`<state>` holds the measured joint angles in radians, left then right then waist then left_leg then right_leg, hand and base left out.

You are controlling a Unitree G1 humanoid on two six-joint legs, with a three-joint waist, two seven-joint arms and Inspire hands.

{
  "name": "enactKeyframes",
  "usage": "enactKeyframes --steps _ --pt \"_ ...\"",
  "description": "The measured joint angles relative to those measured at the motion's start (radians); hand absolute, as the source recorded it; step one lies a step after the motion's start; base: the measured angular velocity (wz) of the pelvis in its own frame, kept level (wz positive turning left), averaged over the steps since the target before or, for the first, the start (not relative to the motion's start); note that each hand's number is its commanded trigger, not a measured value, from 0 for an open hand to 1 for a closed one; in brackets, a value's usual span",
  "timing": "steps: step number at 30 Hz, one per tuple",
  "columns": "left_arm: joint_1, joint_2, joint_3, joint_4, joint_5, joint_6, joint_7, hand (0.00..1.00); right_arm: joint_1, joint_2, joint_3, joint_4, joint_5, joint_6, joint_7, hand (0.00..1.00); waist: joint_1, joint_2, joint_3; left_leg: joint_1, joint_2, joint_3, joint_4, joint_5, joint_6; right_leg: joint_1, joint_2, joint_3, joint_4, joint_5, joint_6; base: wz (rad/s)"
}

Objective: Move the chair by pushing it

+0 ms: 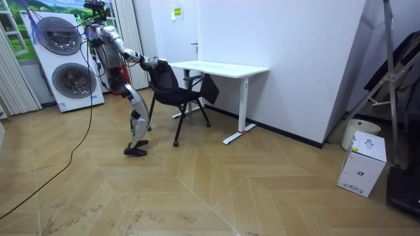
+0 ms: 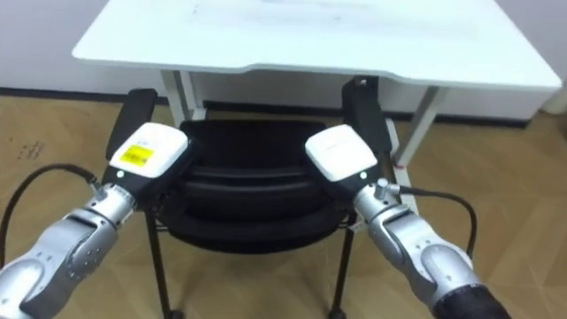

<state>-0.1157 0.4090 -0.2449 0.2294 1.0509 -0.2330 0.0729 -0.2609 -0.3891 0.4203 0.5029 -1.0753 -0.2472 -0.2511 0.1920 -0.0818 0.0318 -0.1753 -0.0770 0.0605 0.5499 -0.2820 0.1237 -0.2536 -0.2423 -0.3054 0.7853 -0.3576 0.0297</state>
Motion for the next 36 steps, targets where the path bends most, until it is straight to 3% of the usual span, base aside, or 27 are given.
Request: enactKeyframes --steps 1,2,3,4,6,10,14,17,18,19,21,22,23,24,25,26,27,28,29,30,32,36 --pt "0.0 0.001 0.001 0.0 0.0 0.0 0.0 1.0 0.0 0.001 0.0 0.0 0.0 -0.001 0.0 1.0 0.001 -0.001 0.0003 0.004 -0.001 -0.006 0.0 -0.004 -0.002 -0.009 0.002 0.003 -0.039 0.012 0.0 0.29" --pt "0.001 0.003 0.004 0.0 0.0 -0.005 0.0 1.0 0.0 0.001 -0.001 -0.001 0.0 -0.005 -0.002 1.0 0.001 -0.002 -0.0005 0.012 0.0 -0.017 0.002 -0.012 -0.008 -0.014 0.01 0.002 -0.134 0.052 -0.002 0.23" --pt "0.001 0.0 0.005 -0.001 0.002 -0.01 0.001 1.0 0.004 0.0 -0.006 0.003 0.0 -0.007 -0.001 1.0 -0.005 -0.008 -0.0035 0.018 0.003 -0.027 0.005 -0.021 -0.016 -0.016 0.022 0.007 -0.191 0.127 -0.009 0.24" --pt "0.001 -0.001 0.005 -0.001 0.004 -0.013 0.001 1.0 0.009 0.0 -0.009 0.004 0.0 -0.008 -0.004 1.0 -0.007 -0.011 -0.0037 0.021 0.004 -0.035 0.006 -0.024 -0.021 -0.007 0.032 0.009 -0.212 0.167 -0.015 0.15" --pt "0.01 0.004 0.007 -0.01 0.013 -0.014 0.018 1.0 0.009 0.007 -0.021 0.006 -0.023 -0.012 -0.02 1.0 -0.001 -0.003 -0.0037 0.021 0.038 -0.041 0.003 -0.034 -0.045 0.019 0.075 0.004 -0.256 0.198 -0.042 -0.02" --pt "0.012 0.012 0.008 -0.018 0.021 -0.013 0.025 1.0 0.006 0.015 -0.025 0.001 -0.026 -0.012 -0.002 1.0 0.005 0.002 -0.0037 0.044 0.083 -0.036 0.002 -0.057 -0.074 0.05 0.133 0.001 -0.29 0.181 -0.061 -0.13" --pt "0.024 0.022 0.014 -0.024 0.019 -0.011 0.033 1.0 0.006 0.029 -0.026 -0.008 -0.03 -0.011 0.015 1.0 0.004 0.005 -0.0049 0.093 0.128 -0.01 0.019 -0.093 -0.105 0.077 0.172 0.001 -0.28 0.13 -0.092 -0.19" --pt "0.026 0.019 0.014 -0.019 0.019 -0.011 0.032 1.0 0.008 0.031 -0.027 -0.004 -0.03 -0.015 0.026 1.0 0.005 0.011 -0.0047 0.059 0.2 0.071 0.212 -0.095 -0.11 0.107 0.194 0.006 -0.237 0.081 -0.1 -0.19" --pt "0.035 0.017 0.014 -0.019 0.019 -0.011 0.035 1.0 0.014 0.032 -0.027 -0.003 -0.03 -0.015 0.025 1.0 0.006 0.024 -0.005 0.048 0.23 0.074 0.292 -0.095 -0.111 0.126 0.213 0.012 -0.224 0.059 -0.109 -0.29" --pt "0.039 0.016 0.014 -0.02 0.019 -0.011 0.037 1.0 0.016 0.032 -0.028 -0.004 -0.029 -0.017 0.024 1.0 0.005 0.029 -0.0051 0.043 0.243 0.074 0.325 -0.092 -0.116 0.135 0.224 0.015 -0.22 0.049 -0.112 -0.28" --pt "0.044 0.019 0.013 -0.022 0.006 -0.01 0.039 1.0 0.017 0.034 -0.028 -0.008 -0.027 -0.017 0.027 1.0 0.005 0.035 -0.0068 0.029 0.271 0.07 0.409 -0.065 -0.15 0.15 0.243 0.034 -0.192 0.019 -0.127 -0.3" --pt "0.046 0.018 0.012 -0.022 0.004 -0.007 0.038 1.0 0.017 0.035 -0.028 -0.008 -0.027 -0.015 0.029 1.0 0.004 0.035 -0.0071 0.027 0.274 0.071 0.425 -0.053 -0.151 0.155 0.246 0.04 -0.189 0.014 -0.13 -0.35" --pt "0.054 0.013 0.012 -0.021 0.004 0.001 0.037 1.0 0.017 0.035 -0.028 -0.008 -0.031 -0.013 0.036 1.0 0.004 0.033 -0.0077 0.024 0.271 0.074 0.447 -0.019 -0.152 0.168 0.247 0.062 -0.185 0.008 -0.132 -0.41" --pt "0.063 0.003 0.012 -0.022 0.004 0.01 0.036 1.0 0.017 0.034 -0.028 -0.008 -0.036 -0.012 0.037 1.0 0.004 0.032 -0.0081 0.016 0.254 0.073 0.455 0.001 -0.153 0.173 0.246 0.087 -0.186 0.004 -0.133 -0.39" --pt "0.065 -0.003 0.012 -0.025 0.005 0.014 0.035 1.0 0.017 0.03 -0.029 -0.012 -0.037 -0.01 0.036 1.0 0.0 0.032 -0.0086 0.013 0.239 0.063 0.443 -0.014 -0.154 0.172 0.245 0.097 -0.186 0.003 -0.132 -0.29" --pt "0.065 -0.012 0.012 -0.029 0.006 0.016 0.03 1.0 0.017 0.024 -0.029 -0.019 -0.04 -0.002 0.036 1.0 -0.013 0.031 -0.0077 0.001 0.216 0.034 0.38 -0.055 -0.149 0.172 0.242 0.11 -0.193 0.003 -0.132 -0.23" --pt "0.065 -0.017 0.01 -0.031 0.01 0.019 0.028 1.0 0.015 0.024 -0.029 -0.02 -0.042 0.007 0.036 1.0 -0.022 0.03 -0.0077 -0.025 0.2 0.017 0.313 -0.067 -0.153 0.172 0.239 0.116 -0.198 0.003 -0.132 -0.27" --pt "0.064 -0.021 0.01 -0.032 0.011 0.021 0.027 1.0 0.015 0.024 -0.029 -0.021 -0.044 0.011 0.035 1.0 -0.022 0.03 -0.0077 -0.038 0.199 0.017 0.275 -0.066 -0.155 0.171 0.239 0.122 -0.198 0.003 -0.131 -0.35" --pt "0.064 -0.026 0.009 -0.037 0.014 0.027 0.025 1.0 0.015 0.024 -0.032 -0.022 -0.047 0.014 0.035 1.0 -0.033 0.03 -0.0084 -0.064 0.194 0.005 0.18 -0.054 -0.163 0.172 0.24 0.133 -0.198 -0.001 -0.124 -0.24" --pt "0.064 -0.026 0.006 -0.042 0.013 0.031 0.023 1.0 0.019 0.02 -0.034 -0.028 -0.048 0.013 0.034 1.0 -0.053 0.03 -0.0089 -0.089 0.182 -0.01 0.103 0.008 -0.153 0.173 0.236 0.139 -0.195 -0.009 -0.11 -0.21" --pt "0.064 -0.024 -0.001 -0.039 0.014 0.032 0.02 1.0 0.045 0.019 -0.043 -0.048 -0.058 0.016 0.035 1.0 -0.07 0.011 -0.0187 -0.059 0.157 0.01 0.054 0.021 -0.141 0.167 0.223 0.166 -0.206 -0.015 -0.084 -0.11" --pt "0.065 -0.013 -0.006 -0.05 0.012 0.021 0.021 1.0 0.092 0.019 -0.082 -0.106 -0.091 0.007 0.034 1.0 -0.105 0.011 -0.0191 -0.036 0.135 0.034 0.001 0.029 -0.129 0.187 0.217 0.166 -0.271 0.01 -0.072 -0.1"
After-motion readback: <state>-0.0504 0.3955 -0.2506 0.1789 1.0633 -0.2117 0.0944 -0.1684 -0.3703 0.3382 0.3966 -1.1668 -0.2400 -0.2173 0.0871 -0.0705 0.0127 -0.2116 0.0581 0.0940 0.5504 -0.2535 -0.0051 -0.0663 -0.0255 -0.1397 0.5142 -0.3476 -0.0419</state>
